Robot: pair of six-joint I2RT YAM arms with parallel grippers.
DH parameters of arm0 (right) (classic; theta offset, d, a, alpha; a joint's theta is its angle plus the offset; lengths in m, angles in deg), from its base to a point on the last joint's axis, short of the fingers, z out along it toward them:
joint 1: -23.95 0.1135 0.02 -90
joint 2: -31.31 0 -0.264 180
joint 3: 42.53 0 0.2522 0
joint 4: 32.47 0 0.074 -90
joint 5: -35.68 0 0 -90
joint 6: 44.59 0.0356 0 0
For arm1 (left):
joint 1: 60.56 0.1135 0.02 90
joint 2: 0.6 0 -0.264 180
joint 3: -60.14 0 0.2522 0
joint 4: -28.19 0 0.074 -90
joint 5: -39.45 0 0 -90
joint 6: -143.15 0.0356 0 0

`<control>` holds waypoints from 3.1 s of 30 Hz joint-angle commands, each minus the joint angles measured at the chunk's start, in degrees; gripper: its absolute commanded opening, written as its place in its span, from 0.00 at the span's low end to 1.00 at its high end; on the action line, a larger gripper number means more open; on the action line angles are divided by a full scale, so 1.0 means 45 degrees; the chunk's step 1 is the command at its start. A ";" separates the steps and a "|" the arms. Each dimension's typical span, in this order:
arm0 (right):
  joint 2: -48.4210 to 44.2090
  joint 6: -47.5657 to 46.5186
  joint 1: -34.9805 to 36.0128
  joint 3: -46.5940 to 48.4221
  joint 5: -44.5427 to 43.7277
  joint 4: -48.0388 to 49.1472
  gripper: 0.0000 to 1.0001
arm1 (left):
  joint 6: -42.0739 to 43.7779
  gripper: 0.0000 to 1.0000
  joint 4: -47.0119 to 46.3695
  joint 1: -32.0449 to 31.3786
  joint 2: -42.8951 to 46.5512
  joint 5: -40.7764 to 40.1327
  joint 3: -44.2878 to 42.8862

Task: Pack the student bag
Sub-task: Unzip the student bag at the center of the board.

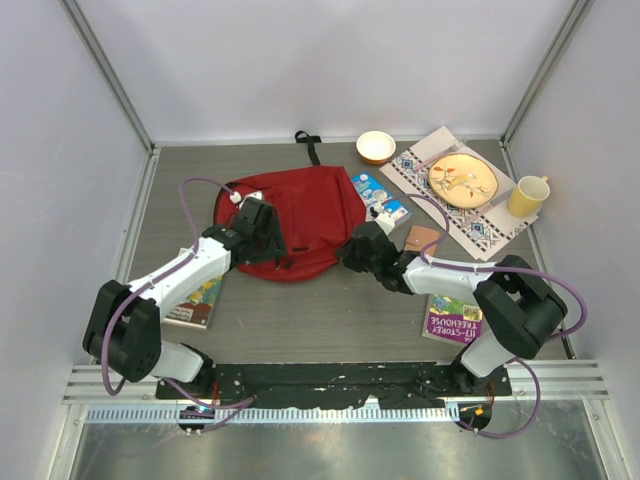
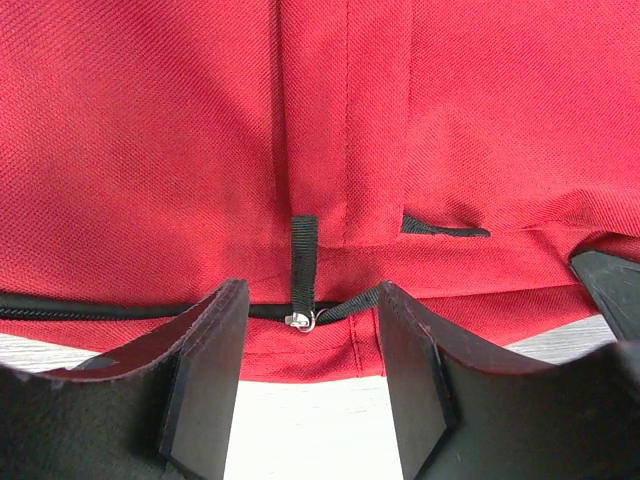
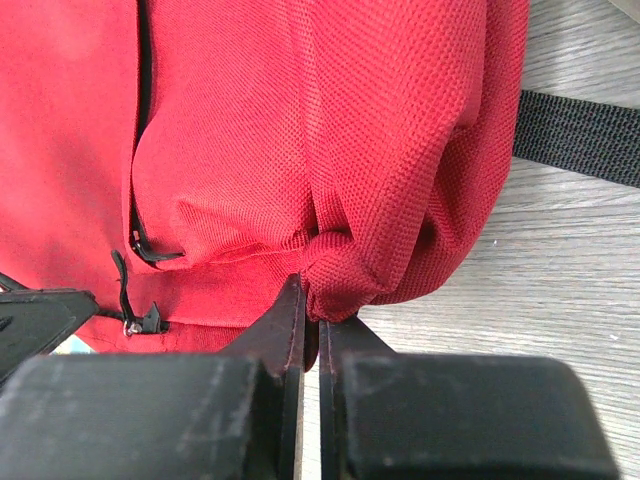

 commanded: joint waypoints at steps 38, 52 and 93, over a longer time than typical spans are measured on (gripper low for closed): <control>-0.0789 -0.1283 -0.0102 0.0486 0.0262 -0.0314 0.01 | 0.0061 0.00 -0.0762 -0.0179 -0.0720 0.0149 0.0246; 0.0084 -0.3882 -0.2445 0.3280 0.0376 -0.2580 0.01 | 0.0862 0.00 -0.0196 -0.0179 0.2113 -0.0691 0.1379; 0.1472 0.6605 -0.0083 0.0761 0.6063 0.2498 0.69 | -0.0135 0.00 -0.1700 -0.0980 0.2193 0.0833 0.1419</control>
